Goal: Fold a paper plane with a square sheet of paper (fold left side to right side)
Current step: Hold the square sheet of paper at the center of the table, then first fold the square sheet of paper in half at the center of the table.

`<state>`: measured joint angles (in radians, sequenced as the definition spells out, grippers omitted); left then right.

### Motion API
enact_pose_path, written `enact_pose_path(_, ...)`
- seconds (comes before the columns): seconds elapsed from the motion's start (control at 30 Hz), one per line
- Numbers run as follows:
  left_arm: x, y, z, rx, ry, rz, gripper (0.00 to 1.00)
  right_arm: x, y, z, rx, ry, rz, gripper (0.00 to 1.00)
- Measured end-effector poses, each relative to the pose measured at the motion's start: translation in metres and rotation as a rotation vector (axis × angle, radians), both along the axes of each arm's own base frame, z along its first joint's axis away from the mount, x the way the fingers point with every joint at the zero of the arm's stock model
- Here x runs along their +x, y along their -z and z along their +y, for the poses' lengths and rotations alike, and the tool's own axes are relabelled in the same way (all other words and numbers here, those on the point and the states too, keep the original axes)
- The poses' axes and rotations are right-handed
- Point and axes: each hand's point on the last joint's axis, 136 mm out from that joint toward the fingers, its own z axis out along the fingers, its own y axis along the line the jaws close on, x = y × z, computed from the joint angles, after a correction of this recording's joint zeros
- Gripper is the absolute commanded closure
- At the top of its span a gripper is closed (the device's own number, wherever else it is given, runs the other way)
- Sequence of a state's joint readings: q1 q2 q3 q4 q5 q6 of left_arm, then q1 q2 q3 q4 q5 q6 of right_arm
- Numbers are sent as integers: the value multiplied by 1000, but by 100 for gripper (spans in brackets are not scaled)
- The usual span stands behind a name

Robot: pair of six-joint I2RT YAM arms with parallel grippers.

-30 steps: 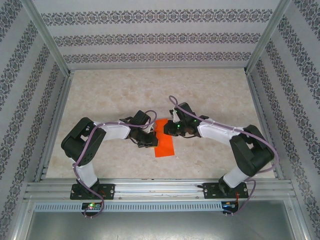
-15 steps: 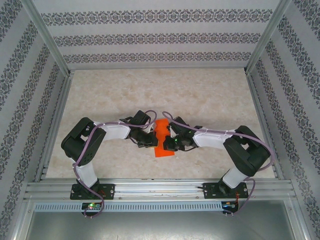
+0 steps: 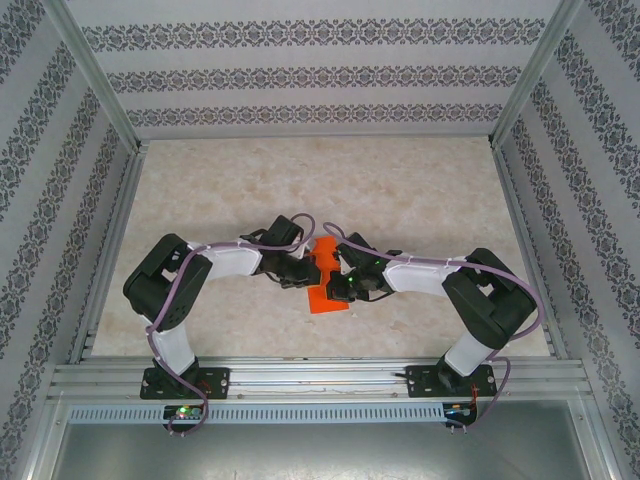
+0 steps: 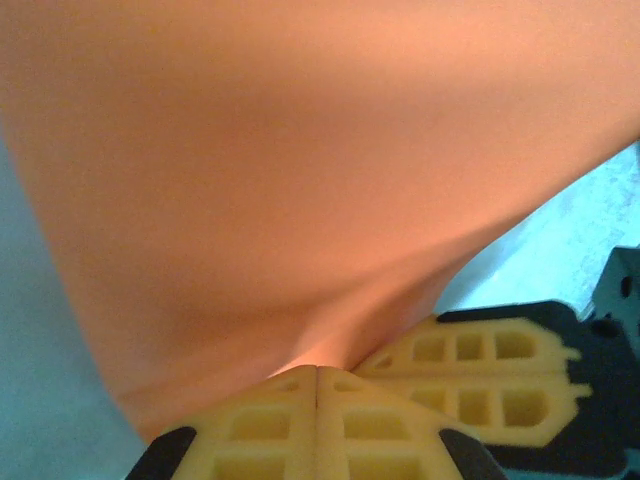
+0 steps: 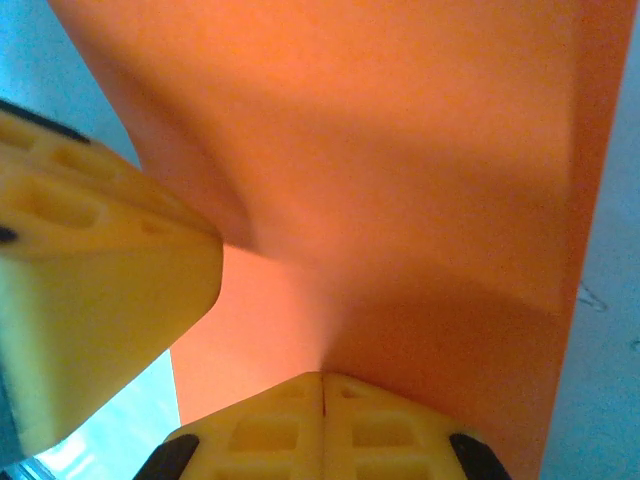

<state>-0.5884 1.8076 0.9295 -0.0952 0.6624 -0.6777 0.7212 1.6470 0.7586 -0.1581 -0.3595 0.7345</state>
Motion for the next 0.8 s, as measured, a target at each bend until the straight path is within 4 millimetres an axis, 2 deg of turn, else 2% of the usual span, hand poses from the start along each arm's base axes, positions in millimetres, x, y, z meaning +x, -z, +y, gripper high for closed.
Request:
enact_pose_path(0.2, 9, 11, 6, 10, -22, 2, 100, 0, 0, 0, -15, -4, 0, 100)
enact_pose_path(0.8, 20, 13, 11, 1, -38, -25, 100, 6, 1, -1, -44, -19, -20, 100)
